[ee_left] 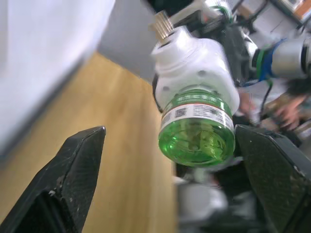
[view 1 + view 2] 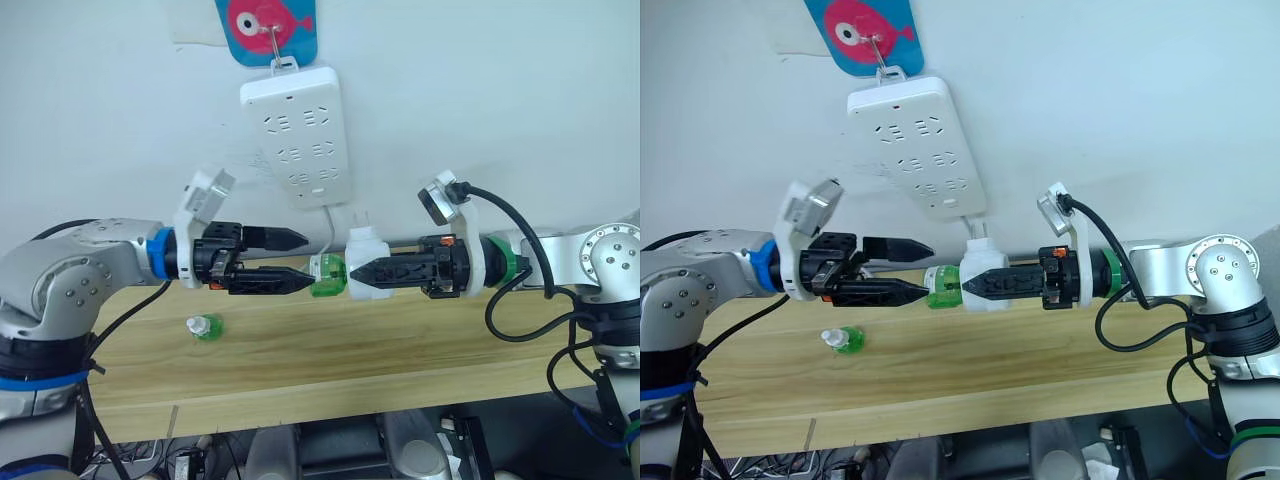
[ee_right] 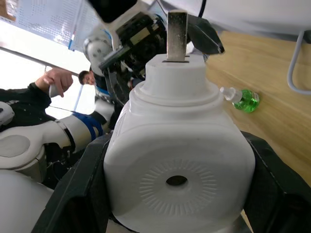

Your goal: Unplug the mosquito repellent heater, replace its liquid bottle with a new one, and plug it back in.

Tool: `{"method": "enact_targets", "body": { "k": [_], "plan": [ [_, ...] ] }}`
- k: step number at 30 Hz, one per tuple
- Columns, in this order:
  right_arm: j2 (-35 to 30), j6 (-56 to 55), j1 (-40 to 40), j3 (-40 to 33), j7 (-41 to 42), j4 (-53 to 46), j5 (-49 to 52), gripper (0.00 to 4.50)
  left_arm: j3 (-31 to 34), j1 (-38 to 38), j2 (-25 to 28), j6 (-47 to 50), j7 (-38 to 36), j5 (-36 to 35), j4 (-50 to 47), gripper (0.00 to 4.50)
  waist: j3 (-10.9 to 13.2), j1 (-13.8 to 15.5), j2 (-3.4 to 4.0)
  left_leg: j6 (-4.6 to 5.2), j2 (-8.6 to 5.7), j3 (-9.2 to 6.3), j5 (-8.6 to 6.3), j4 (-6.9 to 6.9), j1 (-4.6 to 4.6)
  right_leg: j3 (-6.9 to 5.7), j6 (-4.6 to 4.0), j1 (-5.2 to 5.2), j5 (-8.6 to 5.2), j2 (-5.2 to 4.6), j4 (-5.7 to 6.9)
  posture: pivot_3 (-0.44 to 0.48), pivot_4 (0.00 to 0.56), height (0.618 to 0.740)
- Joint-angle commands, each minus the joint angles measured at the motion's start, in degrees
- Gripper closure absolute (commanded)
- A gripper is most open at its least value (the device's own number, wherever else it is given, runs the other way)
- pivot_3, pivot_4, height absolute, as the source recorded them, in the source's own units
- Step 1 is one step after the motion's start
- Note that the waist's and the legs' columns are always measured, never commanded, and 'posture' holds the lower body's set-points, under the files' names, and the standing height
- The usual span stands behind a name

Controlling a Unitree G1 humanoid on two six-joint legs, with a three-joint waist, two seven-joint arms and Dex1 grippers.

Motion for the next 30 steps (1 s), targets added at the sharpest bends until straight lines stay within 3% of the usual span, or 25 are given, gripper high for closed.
{"method": "enact_targets", "body": {
  "k": [1, 14, 22, 30],
  "plan": [
    [0.7, -0.61, 0.62, -2.87, -0.36, -1.31, 2.24, 1.51, 1.14, 2.92, -0.4, -12.61, -4.08, 7.09, -4.02, 0.03, 0.0, 0.06, 0.0, 0.0, 0.0, 0.0, 0.0, -0.01, 0.0, -0.01, 0.0, 0.0, 0.0, 0.0, 0.0, -0.2, 0.293, 0.74],
    [3.97, -0.27, 1.04, -4.82, -3.54, -0.06, 2.24, 1.51, -4.13, 6.02, -8.65, -40.76, 0.22, 28.05, -4.5, 0.03, 0.0, 1.13, 0.0, 0.01, -0.04, 0.0, -0.01, 0.09, -0.04, 0.01, 0.0, 0.01, 0.0, -0.02, 0.36, -0.2, 0.324, 0.74],
    [4.87, -0.29, 1.41, -5.65, -5.49, 0.21, 2.24, 1.51, -4.42, 8.15, -11.34, -47.43, 2.56, 31.28, -5.07, 0.03, 0.0, 1.1, 0.0, 0.02, -0.04, -0.02, -0.01, 0.12, -0.04, 0.01, 0.0, 0.01, 0.0, -0.02, 0.42, -0.201, 0.328, 0.74],
    [5.31, 0.02, 2.17, -7.01, -7.49, 1.07, 2.24, 1.51, -3.93, 8.41, -9.67, -48.43, 1.87, 30.59, -4.21, 0.03, 0.0, 1.14, 0.0, 0.04, -0.05, -0.06, -0.03, 0.43, -0.06, 0.02, 0.0, 0.01, 0.0, -0.02, 0.63, -0.196, 0.33, 0.74]
  ]
}}
